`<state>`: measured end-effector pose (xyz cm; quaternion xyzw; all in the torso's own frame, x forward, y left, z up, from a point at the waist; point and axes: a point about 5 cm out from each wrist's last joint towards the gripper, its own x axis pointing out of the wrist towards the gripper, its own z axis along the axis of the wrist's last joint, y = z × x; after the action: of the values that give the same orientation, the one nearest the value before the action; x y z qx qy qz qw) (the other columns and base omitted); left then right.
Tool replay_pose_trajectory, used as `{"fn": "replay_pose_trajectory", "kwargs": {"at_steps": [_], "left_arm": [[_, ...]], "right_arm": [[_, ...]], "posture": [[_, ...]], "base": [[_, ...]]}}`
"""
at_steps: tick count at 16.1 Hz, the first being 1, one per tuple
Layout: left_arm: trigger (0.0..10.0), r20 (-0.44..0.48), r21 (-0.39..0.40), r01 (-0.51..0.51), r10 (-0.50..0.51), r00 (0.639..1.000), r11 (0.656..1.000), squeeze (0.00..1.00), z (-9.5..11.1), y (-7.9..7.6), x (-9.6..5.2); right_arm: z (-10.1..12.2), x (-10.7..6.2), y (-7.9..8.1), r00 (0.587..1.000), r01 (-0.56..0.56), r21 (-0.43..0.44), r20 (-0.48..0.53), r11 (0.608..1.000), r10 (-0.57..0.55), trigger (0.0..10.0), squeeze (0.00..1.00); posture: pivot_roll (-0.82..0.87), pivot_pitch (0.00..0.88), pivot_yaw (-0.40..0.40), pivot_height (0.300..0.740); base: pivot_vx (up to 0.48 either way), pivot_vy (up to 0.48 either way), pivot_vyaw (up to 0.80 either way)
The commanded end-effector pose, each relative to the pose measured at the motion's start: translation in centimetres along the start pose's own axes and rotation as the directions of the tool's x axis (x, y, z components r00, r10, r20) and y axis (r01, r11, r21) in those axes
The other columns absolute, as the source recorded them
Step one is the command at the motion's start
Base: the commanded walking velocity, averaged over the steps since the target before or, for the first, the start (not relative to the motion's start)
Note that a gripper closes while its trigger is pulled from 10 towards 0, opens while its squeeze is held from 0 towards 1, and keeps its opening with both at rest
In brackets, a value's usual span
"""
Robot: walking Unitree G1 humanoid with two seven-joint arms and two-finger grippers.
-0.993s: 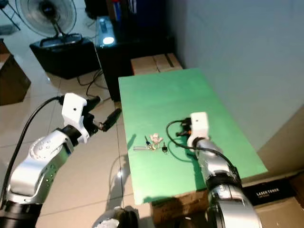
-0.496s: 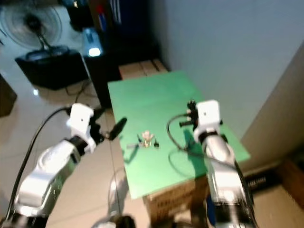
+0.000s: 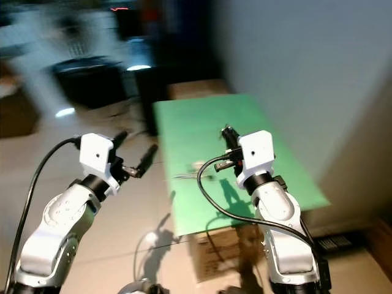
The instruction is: Hang keys on a hook
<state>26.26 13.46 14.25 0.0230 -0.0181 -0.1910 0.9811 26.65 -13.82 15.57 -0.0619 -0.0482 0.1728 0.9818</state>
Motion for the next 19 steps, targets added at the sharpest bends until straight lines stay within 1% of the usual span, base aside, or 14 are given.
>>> {"fn": "replay_pose_trajectory", "kwargs": {"at_steps": [1, 3, 4, 5, 6, 8, 11, 14, 16, 18, 19], "left_arm": [[10.0, 0.022, 0.03, -0.061, 0.06, 0.998, 0.998, 0.0, 0.4, 0.8, -0.1], [10.0, 0.013, 0.059, -0.114, 0.113, 0.994, 0.992, 0.0, 0.3, 1.2, -0.7], [10.0, 0.006, 0.072, -0.143, 0.143, 0.99, 0.987, 0.0, 0.2, 1.7, -1.2], [10.0, 0.005, 0.073, -0.157, 0.158, 0.987, 0.985, 0.0, 0.2, 2.0, -1.4], [10.0, 0.019, 0.089, -0.171, 0.17, 0.985, 0.981, 0.0, 0.5, 2.3, -1.3], [10.0, 0.023, 0.1, -0.195, 0.194, 0.981, 0.976, 0.0, 0.4, 2.5, -1.0], [10.0, 0.025, 0.112, -0.199, 0.198, 0.98, 0.973, 0.0, 0.4, 2.3, -0.9], [10.0, 0.014, 0.117, -0.239, 0.239, 0.971, 0.964, 0.0, 0.3, 2.3, -2.0], [10.0, 0.01, 0.121, -0.257, 0.258, 0.966, 0.959, 0.0, 0.2, 2.6, -2.2], [10.0, 0.004, 0.164, -0.245, 0.248, 0.969, 0.955, 0.0, 0.4, 2.7, -2.0], [10.0, -0.003, 0.178, -0.24, 0.245, 0.97, 0.954, 0.0, 0.4, 2.7, -1.9]], "right_arm": [[0.5, 0.2, 0.5, 1.0, -0.02, 0.005, 0.013, 1.0, 0.02, 10.0, 0.0], [0.6, 0.4, 0.7, 0.999, -0.036, 0.018, 0.014, 0.999, 0.036, 10.0, 0.0], [0.7, 1.0, 1.0, 0.998, -0.057, 0.029, 0.023, 0.998, 0.057, 10.0, 0.0], [0.8, 1.3, 1.2, 0.997, -0.078, 0.009, 0.024, 0.997, 0.078, 10.0, 0.0], [1.6, 1.7, 1.4, 0.994, -0.098, 0.004, 0.05, 0.995, 0.098, 10.0, 0.0], [1.7, 1.9, 1.4, 0.993, -0.107, 0.002, 0.059, 0.994, 0.106, 10.0, 0.0], [1.7, 1.9, 1.3, 0.991, -0.119, 0.021, 0.063, 0.993, 0.117, 10.0, 0.0], [1.4, 2.5, 1.7, 0.984, -0.172, 0.029, 0.046, 0.985, 0.171, 10.0, 0.0], [1.4, 3.0, 2.0, 0.98, -0.192, 0.023, 0.049, 0.981, 0.191, 10.0, 0.0], [1.3, 3.4, 1.9, 0.981, -0.189, 0.033, 0.044, 0.981, 0.188, 10.0, 0.0], [1.0, 3.3, 1.8, 0.984, -0.175, 0.055, 0.035, 0.983, 0.174, 10.0, 0.0]], "posture": [[-0.06, 0.0, 0.043, 0.718], [-0.02, 0.0, 0.022, 0.718], [-0.01, 0.0, 0.018, 0.718], [-0.01, 0.0, 0.02, 0.718], [0.0, 0.0, 0.022, 0.718], [0.0, 0.0, 0.025, 0.718], [0.02, 0.0, 0.008, 0.718], [0.06, 0.0, -0.031, 0.718], [0.07, 0.0, -0.032, 0.718], [0.06, 0.0, -0.027, 0.718], [0.06, 0.0, -0.025, 0.718]], "base": [[0.0, 0.0, 0.8], [0.0, 0.0, 0.8], [0.0, 0.0, 0.8], [0.0, 0.0, 0.8], [0.0, 0.0, 0.8], [0.0, 0.0, 0.8], [0.0, 0.0, 0.8], [0.0, 0.0, 0.8], [0.0, 0.0, 0.8], [0.0, 0.0, 0.8], [0.0, 0.0, 0.8]]}}
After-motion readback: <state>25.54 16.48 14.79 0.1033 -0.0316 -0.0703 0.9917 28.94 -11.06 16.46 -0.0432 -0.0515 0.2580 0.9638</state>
